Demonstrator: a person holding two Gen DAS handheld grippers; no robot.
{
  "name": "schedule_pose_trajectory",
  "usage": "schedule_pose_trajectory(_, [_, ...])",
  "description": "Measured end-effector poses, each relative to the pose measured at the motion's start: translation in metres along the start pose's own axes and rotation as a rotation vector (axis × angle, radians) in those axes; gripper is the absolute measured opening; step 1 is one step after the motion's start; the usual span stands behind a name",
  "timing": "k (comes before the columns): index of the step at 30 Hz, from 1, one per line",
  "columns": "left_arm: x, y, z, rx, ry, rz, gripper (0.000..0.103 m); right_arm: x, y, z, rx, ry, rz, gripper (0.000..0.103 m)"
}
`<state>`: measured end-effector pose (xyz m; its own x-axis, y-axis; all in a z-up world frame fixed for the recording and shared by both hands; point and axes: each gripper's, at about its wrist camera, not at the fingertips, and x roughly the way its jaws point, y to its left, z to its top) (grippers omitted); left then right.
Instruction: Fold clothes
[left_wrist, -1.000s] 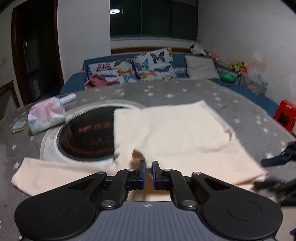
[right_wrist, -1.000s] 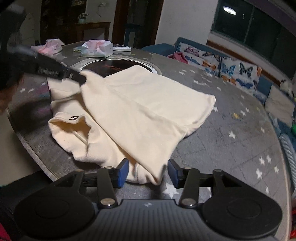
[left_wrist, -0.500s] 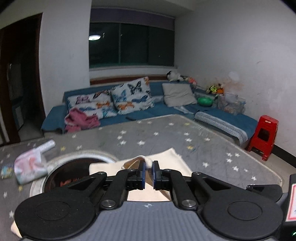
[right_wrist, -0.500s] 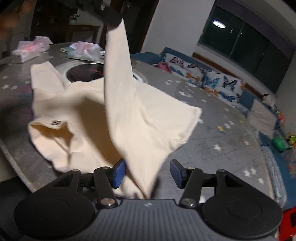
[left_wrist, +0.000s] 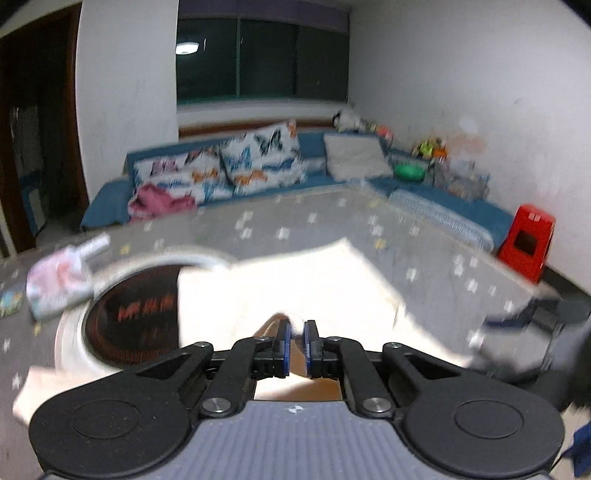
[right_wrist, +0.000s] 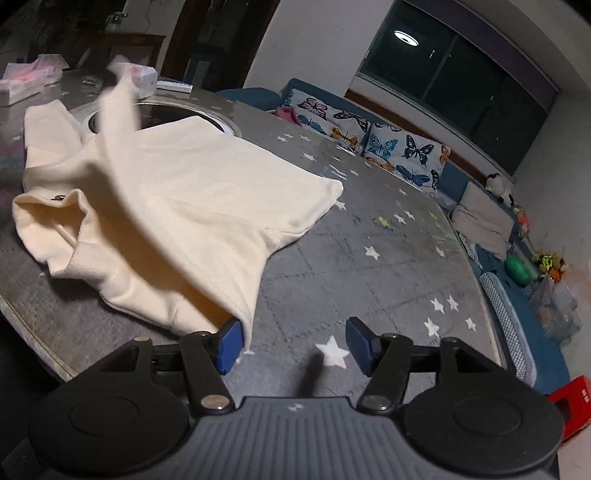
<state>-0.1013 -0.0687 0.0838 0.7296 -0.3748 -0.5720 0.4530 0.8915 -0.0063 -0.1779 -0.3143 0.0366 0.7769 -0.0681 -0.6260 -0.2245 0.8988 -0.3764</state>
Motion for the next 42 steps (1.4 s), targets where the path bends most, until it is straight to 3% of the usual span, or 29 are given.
schedule_pose_trajectory(6, [0.007, 0.016, -0.044, -0.026, 0.108, 0.024, 0.008, -0.004, -0.001, -0.001, -0.034, 0.014, 0.031, 0.063])
schedule_pose_trajectory(12, [0.002, 0.022, -0.052, -0.037, 0.121, 0.013, 0.016, -0.02, -0.015, 0.005, -0.008, 0.022, 0.126, 0.063])
schedule_pose_trajectory(14, [0.001, 0.023, -0.049, -0.044, 0.116, 0.012, 0.036, -0.025, -0.022, 0.008, 0.015, 0.016, 0.154, 0.061])
schedule_pose_trajectory(16, [0.005, 0.023, -0.043, -0.056, 0.111, 0.019, 0.047, -0.028, -0.029, 0.015, 0.056, 0.002, 0.183, 0.057])
schedule_pose_trajectory(21, [0.021, 0.022, -0.036, -0.06, 0.123, 0.009, 0.045, -0.012, -0.037, 0.032, 0.136, -0.017, 0.238, 0.05])
schedule_pose_trajectory(23, [0.027, 0.022, -0.035, -0.057, 0.131, 0.001, 0.021, -0.001, -0.036, 0.039, 0.152, -0.017, 0.253, 0.046])
schedule_pose_trajectory(26, [0.033, 0.021, -0.035, -0.043, 0.134, -0.001, 0.009, 0.017, -0.032, 0.048, 0.174, -0.014, 0.271, 0.039])
schedule_pose_trajectory(36, [0.02, 0.017, -0.011, 0.007, 0.03, 0.001, 0.007, 0.056, -0.004, 0.065, 0.098, -0.02, 0.28, 0.035])
schedule_pose_trajectory(40, [0.024, 0.018, -0.019, 0.04, 0.078, -0.024, 0.012, 0.062, -0.005, 0.064, 0.08, -0.01, 0.285, 0.032])
schedule_pose_trajectory(42, [0.027, 0.02, -0.026, 0.054, 0.109, -0.017, 0.021, 0.061, -0.007, 0.063, 0.072, -0.011, 0.289, 0.032])
